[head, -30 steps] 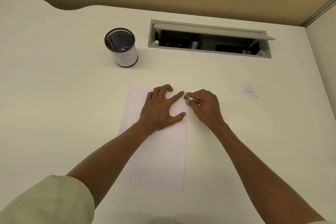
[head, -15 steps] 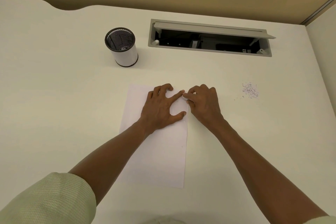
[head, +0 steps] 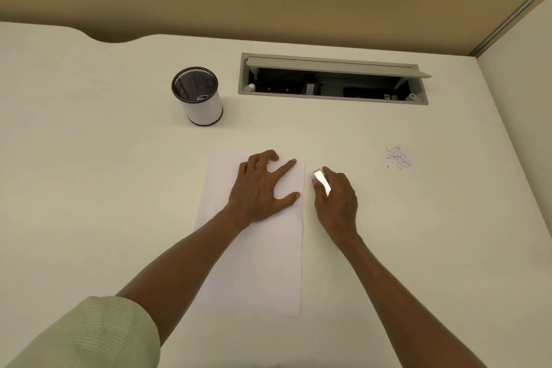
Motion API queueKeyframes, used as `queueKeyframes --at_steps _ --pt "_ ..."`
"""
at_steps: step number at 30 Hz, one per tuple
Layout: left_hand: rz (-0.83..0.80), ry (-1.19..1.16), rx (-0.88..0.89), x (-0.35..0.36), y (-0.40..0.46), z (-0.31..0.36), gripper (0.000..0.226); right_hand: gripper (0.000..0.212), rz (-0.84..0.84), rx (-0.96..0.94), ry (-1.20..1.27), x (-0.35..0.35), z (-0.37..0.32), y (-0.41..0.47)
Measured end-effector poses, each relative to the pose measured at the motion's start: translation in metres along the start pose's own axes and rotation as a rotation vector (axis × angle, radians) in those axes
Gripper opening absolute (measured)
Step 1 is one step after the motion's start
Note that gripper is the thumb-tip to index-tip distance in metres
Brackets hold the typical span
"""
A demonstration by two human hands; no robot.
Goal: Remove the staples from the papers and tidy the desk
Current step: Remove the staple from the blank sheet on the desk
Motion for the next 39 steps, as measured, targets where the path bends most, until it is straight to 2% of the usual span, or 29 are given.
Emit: queueKeyframes --at_steps 3,9,14,16,19,24,32,36,39 --pt "-0.078 -0.026 -0.048 0.002 0.006 -0.002 0.087 0.021 -0.059 0.114 0.097 -0.003 0.006 0.006" --pt "-0.195 -0.186 -0.115 -0.011 0.032 0.002 0.069 0.027 -0.217 0.327 0.342 0.004 0.026 0.013" --pt "-0.264 -0.085 -0.149 -0.018 0.052 0.010 0.070 0.027 -0.286 0.349 0.310 0.003 0.028 0.019" --pt "-0.281 -0.088 -0.147 -0.019 0.056 0.012 0.068 0.019 -0.306 0.359 0.331 0.003 0.027 0.022" --pt "-0.290 -0.115 -0.148 -0.020 0.058 0.015 0.063 0.020 -0.311 0.355 0.367 -0.001 0.019 0.025" --pt "-0.270 -0.320 -0.156 -0.022 0.055 0.019 0.036 0.021 -0.306 0.326 0.480 -0.004 0.001 0.028" --pt "-0.152 -0.571 -0.073 -0.053 0.047 0.033 0.025 0.016 -0.198 0.326 0.633 -0.026 -0.017 0.025" --pt "-0.090 -0.615 -0.042 -0.070 0.044 0.045 0.021 0.015 -0.120 0.270 0.631 -0.045 -0.029 0.024" --pt "0.101 -0.453 0.007 -0.089 0.036 0.055 0.022 0.016 -0.033 0.167 0.539 -0.059 -0.042 0.024"
Point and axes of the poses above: each hand's wrist, its own y-axis towards the middle knuckle, its own x-axis out of the palm, z = x × y, the point moved 7 cm from there along y, towards the middle knuckle, and after that the axes turned 12 degrees about -y, right-handed, at the moved point
